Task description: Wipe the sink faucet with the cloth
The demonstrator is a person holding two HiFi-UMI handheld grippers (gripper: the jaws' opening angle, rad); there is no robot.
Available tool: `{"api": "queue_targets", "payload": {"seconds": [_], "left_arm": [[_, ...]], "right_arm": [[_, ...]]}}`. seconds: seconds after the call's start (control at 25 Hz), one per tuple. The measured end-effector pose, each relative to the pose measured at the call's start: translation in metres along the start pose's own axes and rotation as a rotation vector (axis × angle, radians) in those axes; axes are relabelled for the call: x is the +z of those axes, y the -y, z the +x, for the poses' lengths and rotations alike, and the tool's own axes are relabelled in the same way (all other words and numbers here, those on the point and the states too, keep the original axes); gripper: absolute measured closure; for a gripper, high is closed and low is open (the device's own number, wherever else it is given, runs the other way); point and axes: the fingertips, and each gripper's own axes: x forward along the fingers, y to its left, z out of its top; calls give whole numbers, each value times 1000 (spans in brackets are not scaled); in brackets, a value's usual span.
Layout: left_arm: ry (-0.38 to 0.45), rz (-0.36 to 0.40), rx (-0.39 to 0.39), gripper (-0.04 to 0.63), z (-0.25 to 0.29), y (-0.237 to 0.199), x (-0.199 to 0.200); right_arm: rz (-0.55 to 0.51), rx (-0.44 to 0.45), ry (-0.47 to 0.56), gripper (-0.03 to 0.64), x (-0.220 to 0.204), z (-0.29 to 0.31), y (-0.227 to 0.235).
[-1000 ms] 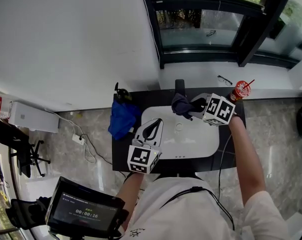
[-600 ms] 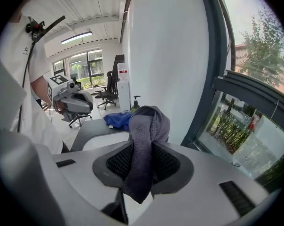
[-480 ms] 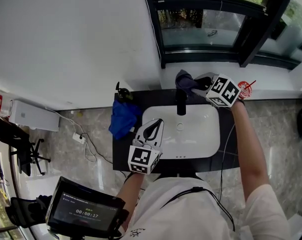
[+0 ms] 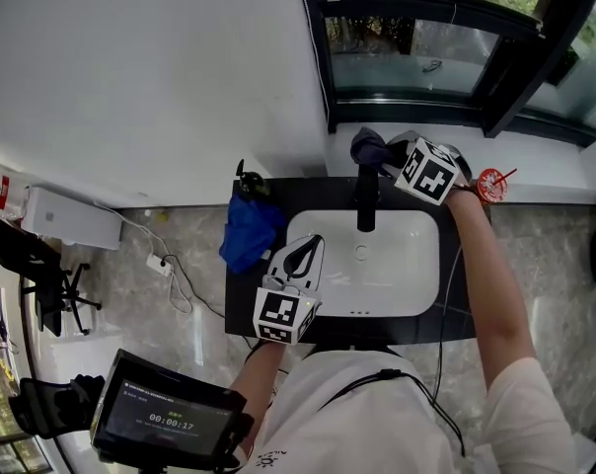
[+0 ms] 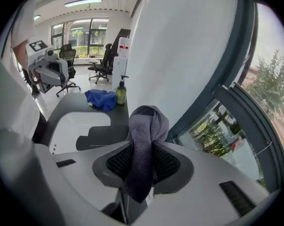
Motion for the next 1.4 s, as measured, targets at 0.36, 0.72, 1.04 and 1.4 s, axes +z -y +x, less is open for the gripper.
{"api": "queue_targets", "payload": {"seconds": [0.36, 0.72, 1.04, 1.4], "left_arm": [[-1, 1, -2, 601, 3, 2, 2], [1, 4, -21, 601, 4, 9, 3], [4, 9, -41, 601, 5, 14, 4], [10, 10, -53, 601, 5, 17, 5]], "right_arm": [[-156, 40, -72, 506, -5, 5, -24], [-163, 144, -43, 506, -6, -7, -67], [-149, 236, -18, 506, -8, -18, -103], [-112, 290, 9, 506, -11, -35, -127]]}}
